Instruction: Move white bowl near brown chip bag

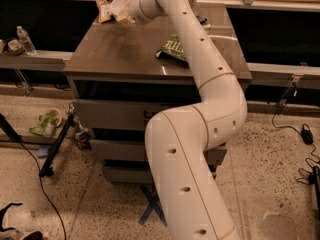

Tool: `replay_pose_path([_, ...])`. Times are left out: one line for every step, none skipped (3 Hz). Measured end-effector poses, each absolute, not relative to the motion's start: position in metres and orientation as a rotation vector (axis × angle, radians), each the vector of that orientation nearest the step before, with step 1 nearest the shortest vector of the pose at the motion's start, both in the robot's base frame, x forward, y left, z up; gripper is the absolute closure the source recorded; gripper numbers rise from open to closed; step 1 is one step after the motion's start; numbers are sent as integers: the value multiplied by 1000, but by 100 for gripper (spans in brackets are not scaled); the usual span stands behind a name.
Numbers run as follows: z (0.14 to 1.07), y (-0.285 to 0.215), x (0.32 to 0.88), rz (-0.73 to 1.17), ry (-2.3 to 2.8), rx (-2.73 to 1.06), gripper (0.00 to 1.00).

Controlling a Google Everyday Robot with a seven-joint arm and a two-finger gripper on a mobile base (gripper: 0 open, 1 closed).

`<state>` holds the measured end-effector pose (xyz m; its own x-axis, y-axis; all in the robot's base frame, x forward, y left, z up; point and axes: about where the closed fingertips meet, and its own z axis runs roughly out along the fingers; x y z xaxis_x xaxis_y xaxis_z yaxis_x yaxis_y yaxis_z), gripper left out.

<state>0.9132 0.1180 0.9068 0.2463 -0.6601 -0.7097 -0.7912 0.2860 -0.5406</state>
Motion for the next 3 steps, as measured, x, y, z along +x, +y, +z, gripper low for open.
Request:
replay_pose_path([894, 142, 915, 178, 1419, -1442, 100])
replay_pose_path([880, 158, 926, 151, 1446, -1432, 96])
replay_pose_path([875, 165, 930, 136, 1465, -1423, 76])
